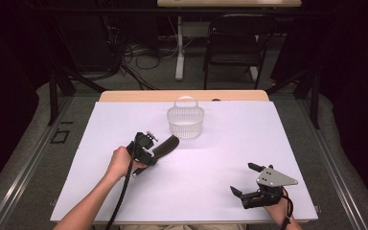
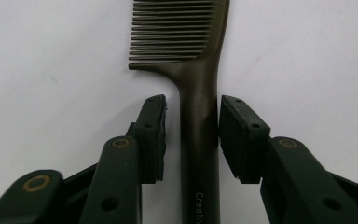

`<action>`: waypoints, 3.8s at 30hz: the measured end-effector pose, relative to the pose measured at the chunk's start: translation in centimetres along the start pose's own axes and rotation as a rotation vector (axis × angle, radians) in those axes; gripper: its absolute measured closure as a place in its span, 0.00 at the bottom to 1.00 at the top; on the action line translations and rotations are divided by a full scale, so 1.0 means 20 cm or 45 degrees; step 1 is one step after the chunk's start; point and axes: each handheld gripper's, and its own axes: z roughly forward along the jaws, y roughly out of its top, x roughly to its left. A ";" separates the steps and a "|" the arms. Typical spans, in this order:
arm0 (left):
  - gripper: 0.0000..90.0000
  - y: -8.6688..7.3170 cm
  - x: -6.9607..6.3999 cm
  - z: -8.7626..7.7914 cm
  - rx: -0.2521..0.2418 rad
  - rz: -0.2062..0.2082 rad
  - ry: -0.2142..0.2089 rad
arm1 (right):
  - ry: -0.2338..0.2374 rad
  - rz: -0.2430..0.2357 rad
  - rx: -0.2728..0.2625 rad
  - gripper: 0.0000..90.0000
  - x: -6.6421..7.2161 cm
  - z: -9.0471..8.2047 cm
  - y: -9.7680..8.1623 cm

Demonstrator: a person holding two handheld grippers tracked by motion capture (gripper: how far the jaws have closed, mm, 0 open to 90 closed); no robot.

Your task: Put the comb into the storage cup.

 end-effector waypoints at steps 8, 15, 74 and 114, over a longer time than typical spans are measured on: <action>0.75 0.01 -0.03 0.01 0.027 0.029 0.048 | 0.002 -0.002 0.002 0.00 0.00 0.00 0.00; 0.80 0.01 -0.05 0.01 0.015 0.049 0.080 | 0.002 -0.001 0.003 0.00 0.00 0.00 0.00; 0.80 -0.26 -0.03 -0.19 -0.594 0.024 -0.027 | -0.004 0.003 0.021 0.00 0.00 0.01 -0.01; 0.80 -0.12 -0.02 -0.28 -0.785 0.111 -0.003 | -0.004 0.011 0.032 0.00 0.00 0.02 -0.01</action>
